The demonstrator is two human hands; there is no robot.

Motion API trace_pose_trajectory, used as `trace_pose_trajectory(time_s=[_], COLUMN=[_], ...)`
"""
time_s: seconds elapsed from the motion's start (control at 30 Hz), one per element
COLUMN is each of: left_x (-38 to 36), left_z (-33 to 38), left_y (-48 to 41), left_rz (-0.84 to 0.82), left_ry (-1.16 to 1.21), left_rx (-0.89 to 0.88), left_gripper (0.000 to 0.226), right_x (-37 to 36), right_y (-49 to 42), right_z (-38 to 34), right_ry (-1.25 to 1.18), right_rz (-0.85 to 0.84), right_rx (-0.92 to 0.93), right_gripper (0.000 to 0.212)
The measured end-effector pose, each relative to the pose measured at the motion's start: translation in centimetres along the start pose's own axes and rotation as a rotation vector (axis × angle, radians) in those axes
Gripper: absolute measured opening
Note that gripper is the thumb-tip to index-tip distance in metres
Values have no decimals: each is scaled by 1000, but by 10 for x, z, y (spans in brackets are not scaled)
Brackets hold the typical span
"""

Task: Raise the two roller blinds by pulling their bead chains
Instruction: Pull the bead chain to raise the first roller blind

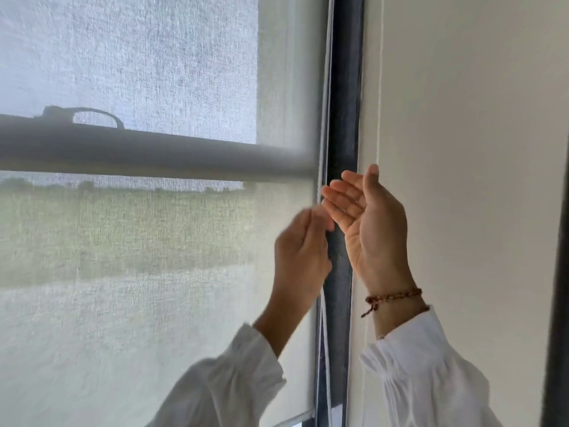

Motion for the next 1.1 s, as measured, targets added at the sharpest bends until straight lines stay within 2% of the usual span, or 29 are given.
trace_pose_trajectory(time_s=[0.2, 0.27, 0.4, 0.57, 0.63, 0.7, 0.93, 1.03, 1.1], left_x=[12, 15, 16, 20, 28, 32, -16, -37, -48], left_z=[-75, -81, -84, -80, -71, -51, 72, 96, 100], left_y=[56, 61, 58, 48, 34, 14, -32, -36, -35], left_rz=[-78, -85, -91, -157, -131, -108, -213, -220, -218], left_ry=[-120, -143, -101, 6, 35, 104, -17, -1, 52], left_rx=[138, 147, 189, 282, 308, 322, 94, 92, 138], left_gripper=[34, 31, 34, 39, 57, 64, 46, 40, 28], right_x=[-31, -31, -31, -23, -17, -10, 18, 22, 26], right_y=[-14, -15, -11, -6, -3, 3, 58, 80, 93], right_z=[-15, -10, -14, -27, -33, -37, -15, -7, -7], right_ry=[131, 228, 362, 298, 290, 305, 387, 441, 488], right_rz=[-98, -55, 52, 101, 108, 131, 160, 146, 154], right_rx=[13, 32, 252, 333, 362, 387, 417, 471, 500], right_gripper=[19, 19, 32, 33, 31, 29, 22, 26, 27])
Point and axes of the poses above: each hand's wrist, its own y-axis away from the middle knuckle, its own x-axis out of the back of the hand, z = x × y, the point moved 10 cm from there along -y, towards the middle knuckle, and after that the axes turned 8 degrees about x, right-handed, at the moved point
